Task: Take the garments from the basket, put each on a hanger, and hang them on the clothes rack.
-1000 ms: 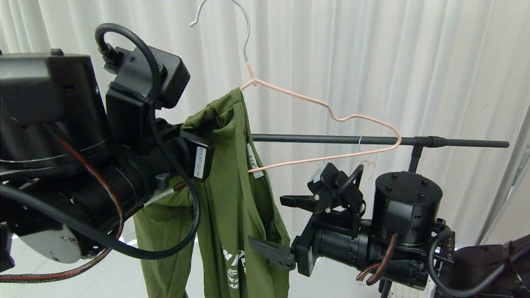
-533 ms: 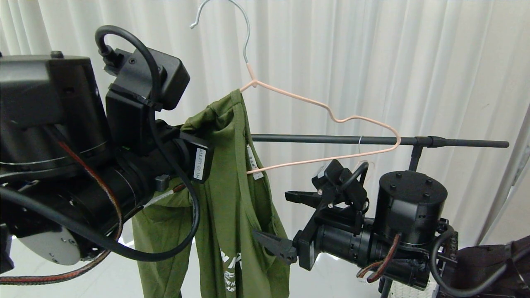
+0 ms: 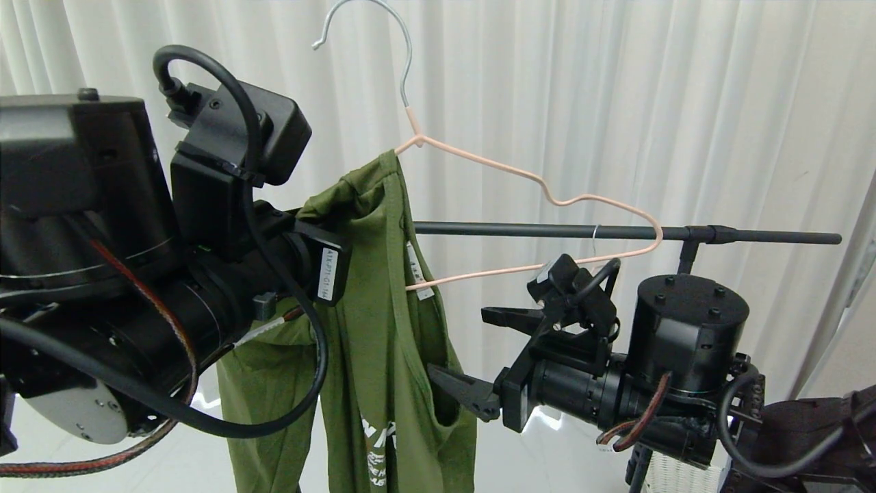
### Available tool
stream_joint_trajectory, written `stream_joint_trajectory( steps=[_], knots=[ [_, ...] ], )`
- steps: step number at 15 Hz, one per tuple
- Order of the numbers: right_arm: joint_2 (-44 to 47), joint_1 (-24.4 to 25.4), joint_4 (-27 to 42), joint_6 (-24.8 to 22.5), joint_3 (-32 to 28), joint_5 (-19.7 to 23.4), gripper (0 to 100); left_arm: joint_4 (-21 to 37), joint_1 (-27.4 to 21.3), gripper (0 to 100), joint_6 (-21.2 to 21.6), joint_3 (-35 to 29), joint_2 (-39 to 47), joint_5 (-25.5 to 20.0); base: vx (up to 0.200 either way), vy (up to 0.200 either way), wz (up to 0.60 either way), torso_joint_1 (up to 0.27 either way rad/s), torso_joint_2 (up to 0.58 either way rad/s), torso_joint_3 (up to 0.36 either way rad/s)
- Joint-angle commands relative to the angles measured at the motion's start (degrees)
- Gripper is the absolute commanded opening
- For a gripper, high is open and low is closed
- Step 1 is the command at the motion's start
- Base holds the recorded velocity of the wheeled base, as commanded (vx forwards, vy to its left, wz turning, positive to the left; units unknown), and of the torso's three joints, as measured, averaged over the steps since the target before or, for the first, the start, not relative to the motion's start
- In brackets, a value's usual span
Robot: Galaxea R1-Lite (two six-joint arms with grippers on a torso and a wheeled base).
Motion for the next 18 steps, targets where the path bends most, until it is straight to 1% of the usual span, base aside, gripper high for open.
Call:
stream_joint_trajectory(
  steps=[1,4,5,7,11,13,14,16,18],
  knots=[
    [0.8,-0.3,0.0,0.0,0.8,0.0,100,0.0,0.0,0,0.0,0.0,-0.3,0.0,0.0,0.0,0.0,0.0,0.0,0.0],
    [1.4,0.0,-0.4,-0.2,3.6,0.0,100,0.0,0.0,0,0.1,-1.0,-0.7,0.0,0.0,0.0,0.0,0.0,0.0,0.0],
    [1.4,0.0,-0.9,-0.2,3.9,0.0,0,0.0,0.0,0,0.1,-1.1,-0.8,0.0,0.0,0.0,0.0,0.0,0.0,0.0],
    [2.0,0.0,-2.7,-0.4,4.4,0.0,0,0.0,0.0,0,0.1,-1.1,-0.9,0.0,0.0,0.0,0.0,0.0,0.0,0.0],
    [1.9,-0.7,-3.0,0.0,4.4,-0.2,0,0.0,0.2,0,0.1,-0.9,-1.1,0.0,0.0,0.0,0.0,0.0,0.0,0.0],
    [1.2,-3.2,-4.5,0.1,4.5,-3.1,0,0.0,1.6,0,0.2,1.0,-2.3,0.1,0.0,0.0,0.0,0.0,0.0,0.0],
    [0.9,-4.3,-5.2,0.1,4.6,-3.7,0,0.0,2.1,0,0.5,2.0,-3.0,0.1,0.0,0.0,0.0,0.0,0.0,0.0],
    [-0.7,-8.0,-8.1,0.1,6.6,-3.7,0,0.0,4.7,0,0.8,6.1,-5.2,0.1,0.0,0.0,0.0,0.0,0.0,0.0],
    [-2.2,-10.5,-8.8,0.1,7.2,-3.7,0,0.0,6.9,0,1.0,8.4,-6.4,0.0,0.0,0.0,0.0,0.0,0.0,0.0]
  ],
)
